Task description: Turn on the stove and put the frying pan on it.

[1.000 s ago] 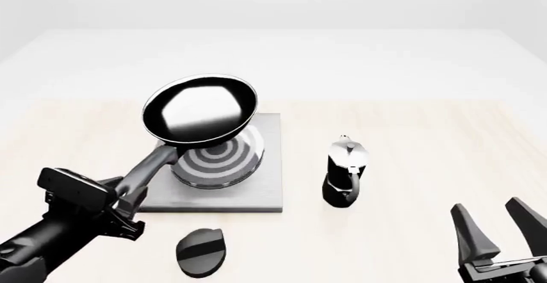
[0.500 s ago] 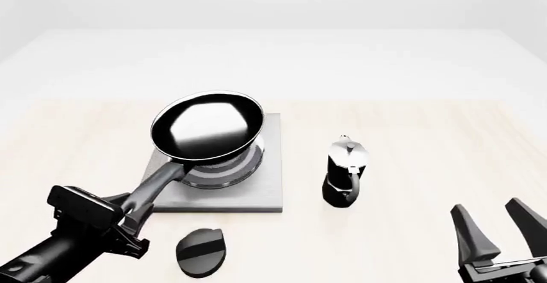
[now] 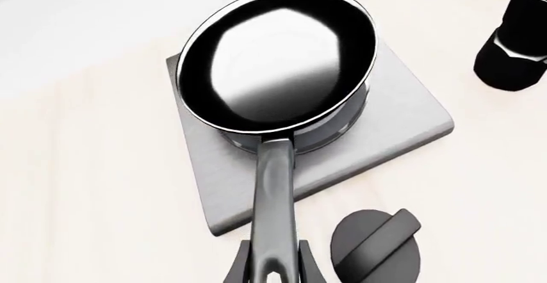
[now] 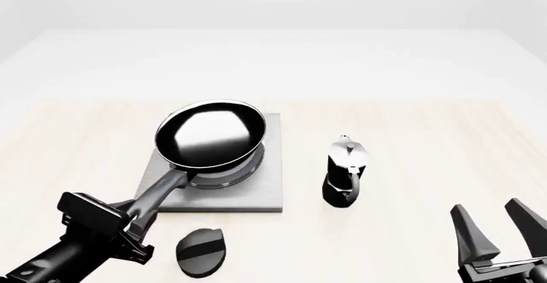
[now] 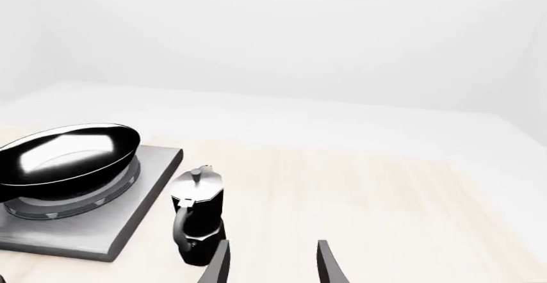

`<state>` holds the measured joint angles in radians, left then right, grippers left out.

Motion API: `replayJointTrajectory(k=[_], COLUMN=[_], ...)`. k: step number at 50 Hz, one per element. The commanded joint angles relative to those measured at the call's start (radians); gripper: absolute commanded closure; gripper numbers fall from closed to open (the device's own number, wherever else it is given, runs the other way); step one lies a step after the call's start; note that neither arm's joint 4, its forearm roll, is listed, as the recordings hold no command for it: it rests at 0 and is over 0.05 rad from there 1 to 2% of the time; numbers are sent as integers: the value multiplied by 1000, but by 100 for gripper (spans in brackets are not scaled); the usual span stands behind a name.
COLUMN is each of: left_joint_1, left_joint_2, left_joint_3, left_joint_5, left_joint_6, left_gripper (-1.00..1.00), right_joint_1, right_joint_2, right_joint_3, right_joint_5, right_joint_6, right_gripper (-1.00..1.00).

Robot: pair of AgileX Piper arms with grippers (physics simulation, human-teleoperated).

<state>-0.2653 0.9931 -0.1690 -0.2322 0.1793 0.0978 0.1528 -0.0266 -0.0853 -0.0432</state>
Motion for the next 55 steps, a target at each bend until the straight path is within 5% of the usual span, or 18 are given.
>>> replayJointTrajectory(k=[1,25,26,46,55], left_joint_1=[-2,-10,-14,-11,-14], left_joint_2=[18,33,30,21,-85], left_joint_3=[-5,10,8,9,-31], left_joint_5=[-37,-57,-53,-52,48], left_joint_6=[21,19,12,15,3], left_gripper=[100,100,-100,-100,-100], right_joint_1=[-1,0,0,0,0], right_joint_2=[3,-1,-2,-9,-25], right_joint_3=[1,-4,-4,-4,-12], right_joint_5=[-4,5,5,11,32], right_joint_6=[1,0,1,0,-1], right_gripper=[-100,-100,-100,-100,-100])
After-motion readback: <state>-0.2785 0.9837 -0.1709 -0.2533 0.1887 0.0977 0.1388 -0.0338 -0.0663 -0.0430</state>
